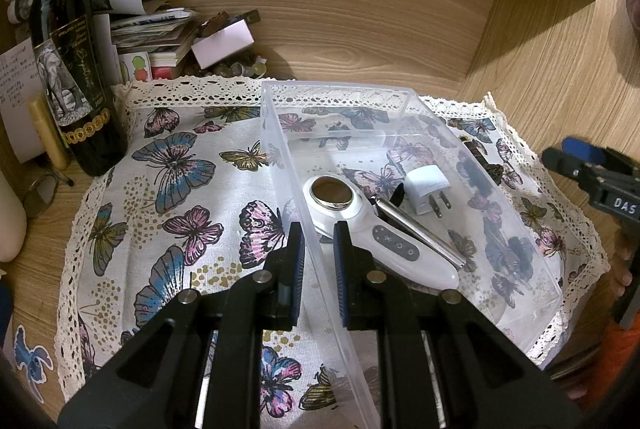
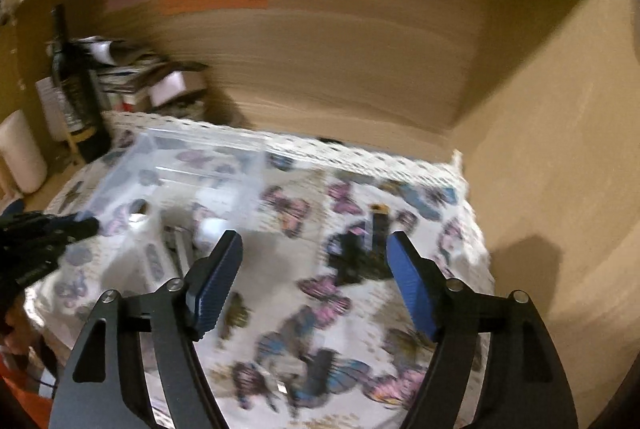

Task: Organize rigid objects
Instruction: 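Grasp the black-and-gold tube with the right tool and lift it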

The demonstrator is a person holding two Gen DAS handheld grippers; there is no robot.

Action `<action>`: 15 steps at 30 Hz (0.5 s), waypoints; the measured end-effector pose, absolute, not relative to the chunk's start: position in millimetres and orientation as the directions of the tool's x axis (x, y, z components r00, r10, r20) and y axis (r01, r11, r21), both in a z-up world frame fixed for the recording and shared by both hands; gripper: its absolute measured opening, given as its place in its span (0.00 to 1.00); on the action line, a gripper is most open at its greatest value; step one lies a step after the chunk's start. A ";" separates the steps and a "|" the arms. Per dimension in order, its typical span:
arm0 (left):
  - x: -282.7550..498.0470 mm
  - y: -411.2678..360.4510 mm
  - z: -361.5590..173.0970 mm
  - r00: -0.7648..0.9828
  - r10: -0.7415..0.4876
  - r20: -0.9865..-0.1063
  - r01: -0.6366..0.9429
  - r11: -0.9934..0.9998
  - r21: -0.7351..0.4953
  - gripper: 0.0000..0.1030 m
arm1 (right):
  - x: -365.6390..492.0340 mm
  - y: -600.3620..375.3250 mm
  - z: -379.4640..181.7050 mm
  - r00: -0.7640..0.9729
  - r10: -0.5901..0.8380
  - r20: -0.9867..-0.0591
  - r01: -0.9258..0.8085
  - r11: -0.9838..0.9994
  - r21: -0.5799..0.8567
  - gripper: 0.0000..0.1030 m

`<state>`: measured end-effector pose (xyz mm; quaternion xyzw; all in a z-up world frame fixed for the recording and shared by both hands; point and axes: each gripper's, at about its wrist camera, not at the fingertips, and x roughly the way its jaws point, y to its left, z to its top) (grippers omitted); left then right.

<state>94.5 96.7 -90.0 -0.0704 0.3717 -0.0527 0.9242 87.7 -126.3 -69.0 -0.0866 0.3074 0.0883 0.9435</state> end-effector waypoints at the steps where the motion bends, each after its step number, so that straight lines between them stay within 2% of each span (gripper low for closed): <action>1: 94.5 96.7 -90.0 0.718 -0.150 -0.680 0.045 0.985 -0.169 0.13 | 89.1 -133.1 -72.0 0.793 0.101 -0.601 -0.203 0.974 -0.104 0.70; 11: 95.2 96.6 -90.8 0.717 -0.148 -0.681 0.041 0.984 -0.171 0.13 | 128.0 -166.3 -105.2 0.734 0.044 -0.678 -0.117 0.991 -0.062 0.69; 13: 95.6 97.0 -90.9 0.717 -0.148 -0.682 0.040 0.984 -0.172 0.13 | 139.7 -167.6 -107.5 0.726 0.045 -0.686 -0.114 0.992 -0.055 0.65; 15: 95.2 97.4 -90.8 0.716 -0.148 -0.682 0.039 0.984 -0.172 0.13 | 152.3 -166.6 -109.2 0.717 0.043 -0.696 -0.114 0.992 -0.057 0.57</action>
